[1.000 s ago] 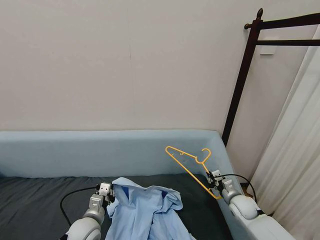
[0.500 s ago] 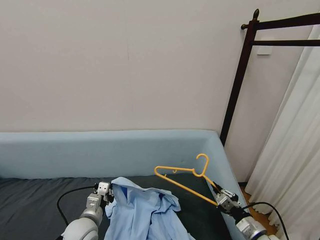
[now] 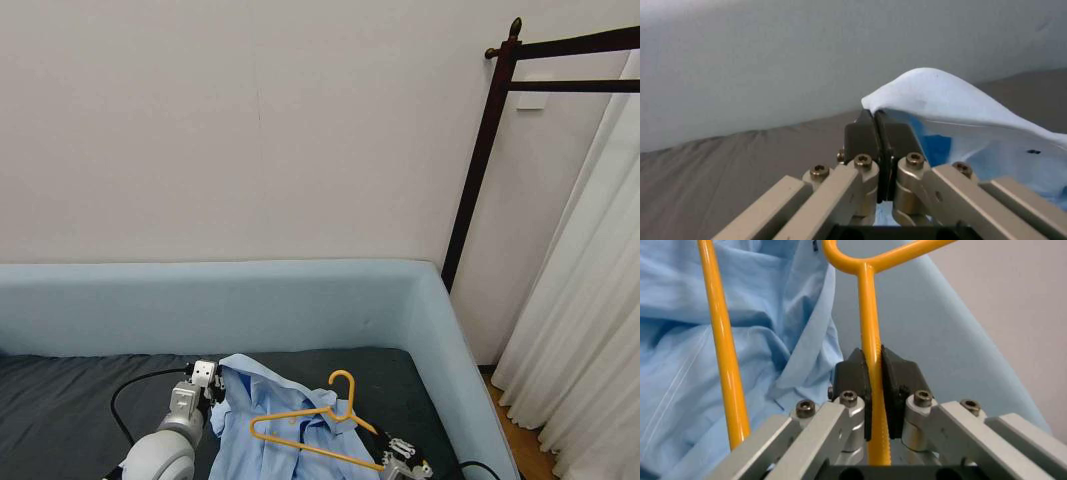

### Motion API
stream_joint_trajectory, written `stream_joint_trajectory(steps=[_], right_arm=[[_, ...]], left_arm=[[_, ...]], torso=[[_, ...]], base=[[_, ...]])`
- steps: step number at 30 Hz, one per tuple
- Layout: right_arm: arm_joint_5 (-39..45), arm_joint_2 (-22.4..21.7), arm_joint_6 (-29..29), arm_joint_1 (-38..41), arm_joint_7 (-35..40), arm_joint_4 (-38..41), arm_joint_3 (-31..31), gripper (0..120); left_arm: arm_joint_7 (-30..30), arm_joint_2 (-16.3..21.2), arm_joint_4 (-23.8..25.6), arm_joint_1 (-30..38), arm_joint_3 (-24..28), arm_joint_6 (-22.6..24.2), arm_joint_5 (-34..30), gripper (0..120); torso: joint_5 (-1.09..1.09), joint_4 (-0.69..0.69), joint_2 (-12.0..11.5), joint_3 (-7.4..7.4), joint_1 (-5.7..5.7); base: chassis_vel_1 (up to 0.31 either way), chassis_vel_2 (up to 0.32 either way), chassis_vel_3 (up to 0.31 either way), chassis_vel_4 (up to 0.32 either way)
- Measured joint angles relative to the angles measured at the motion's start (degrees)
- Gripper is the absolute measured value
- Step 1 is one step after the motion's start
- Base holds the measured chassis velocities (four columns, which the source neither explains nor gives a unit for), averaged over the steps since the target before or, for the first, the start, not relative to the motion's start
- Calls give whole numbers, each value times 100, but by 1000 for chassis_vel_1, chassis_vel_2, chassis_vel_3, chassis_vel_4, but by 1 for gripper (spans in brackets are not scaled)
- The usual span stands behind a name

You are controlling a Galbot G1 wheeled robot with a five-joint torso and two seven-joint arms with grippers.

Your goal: Pick up the clothes from the sofa and hang them on the clothes hanger.

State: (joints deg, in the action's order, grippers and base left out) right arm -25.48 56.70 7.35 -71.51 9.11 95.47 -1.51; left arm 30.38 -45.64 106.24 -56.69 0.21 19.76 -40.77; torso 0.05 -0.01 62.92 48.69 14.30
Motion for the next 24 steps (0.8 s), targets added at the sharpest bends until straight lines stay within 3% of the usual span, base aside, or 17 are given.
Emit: stream_joint_trajectory(steps=[12, 24], right_arm=[[677, 282, -500, 477, 436, -336, -185, 5], [435, 596, -780, 739, 727, -549, -360, 5]], left_arm=[[5, -52, 8, 9, 84, 26, -1, 0], [67, -161, 150, 39, 229, 67, -25, 0]], torso=[[1, -1, 0, 0, 1], [1, 0, 0, 0, 1]], base=[[0, 0, 0, 0], [0, 0, 0, 0]])
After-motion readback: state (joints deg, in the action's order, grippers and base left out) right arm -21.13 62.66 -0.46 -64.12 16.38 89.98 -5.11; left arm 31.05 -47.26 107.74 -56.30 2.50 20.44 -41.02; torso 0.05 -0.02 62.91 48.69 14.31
